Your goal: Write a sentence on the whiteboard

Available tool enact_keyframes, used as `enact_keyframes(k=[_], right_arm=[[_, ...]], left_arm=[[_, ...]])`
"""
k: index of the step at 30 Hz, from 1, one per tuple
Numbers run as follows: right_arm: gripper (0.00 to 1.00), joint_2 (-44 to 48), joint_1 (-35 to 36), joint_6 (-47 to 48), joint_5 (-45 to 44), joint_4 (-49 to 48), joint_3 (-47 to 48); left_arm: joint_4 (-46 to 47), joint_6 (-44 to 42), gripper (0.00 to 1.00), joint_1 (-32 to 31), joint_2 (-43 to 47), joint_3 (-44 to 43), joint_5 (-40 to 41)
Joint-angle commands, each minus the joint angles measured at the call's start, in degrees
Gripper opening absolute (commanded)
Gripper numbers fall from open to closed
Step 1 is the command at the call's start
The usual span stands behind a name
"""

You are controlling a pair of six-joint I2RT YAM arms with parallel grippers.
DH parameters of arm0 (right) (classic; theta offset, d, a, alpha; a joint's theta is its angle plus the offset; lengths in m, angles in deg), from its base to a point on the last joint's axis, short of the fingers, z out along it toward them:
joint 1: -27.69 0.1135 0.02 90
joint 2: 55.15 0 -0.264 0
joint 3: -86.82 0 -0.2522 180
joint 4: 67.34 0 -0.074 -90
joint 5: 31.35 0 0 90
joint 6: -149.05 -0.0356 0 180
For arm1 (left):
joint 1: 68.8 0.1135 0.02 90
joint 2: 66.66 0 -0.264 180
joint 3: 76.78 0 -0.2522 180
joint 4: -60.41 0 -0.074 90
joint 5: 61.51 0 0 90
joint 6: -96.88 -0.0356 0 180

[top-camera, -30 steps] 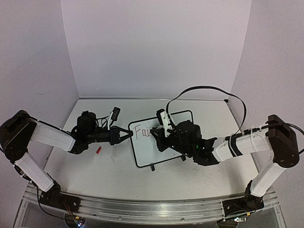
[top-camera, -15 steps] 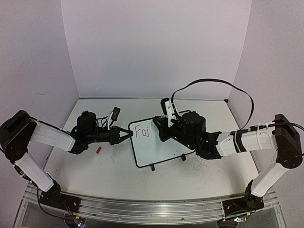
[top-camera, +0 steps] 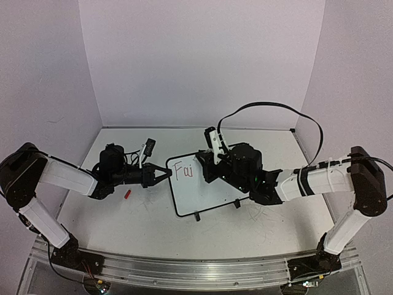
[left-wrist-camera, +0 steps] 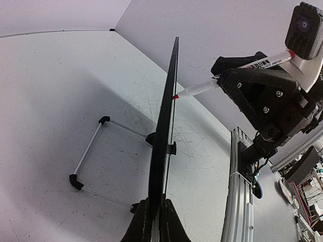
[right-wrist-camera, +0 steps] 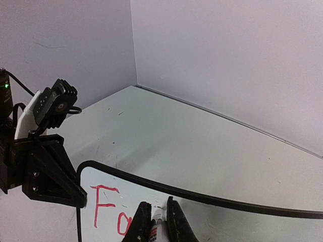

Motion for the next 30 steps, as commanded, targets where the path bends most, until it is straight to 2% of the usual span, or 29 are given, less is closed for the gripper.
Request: enact_keyframes(k=[1, 30], right_arm=[[0.0, -1.01, 0.04, 0.66, -1.28, -2.03, 2.47], [0.0, 0.1, 0.09, -3.2, -0.29, -1.28, -3.5]], left_arm=[[0.05, -2.0, 0.0, -0.23, 1.6, -1.53, -0.04], [-0.05, -2.0, 0.0, -0.17, 1.59, -1.64, -0.01]])
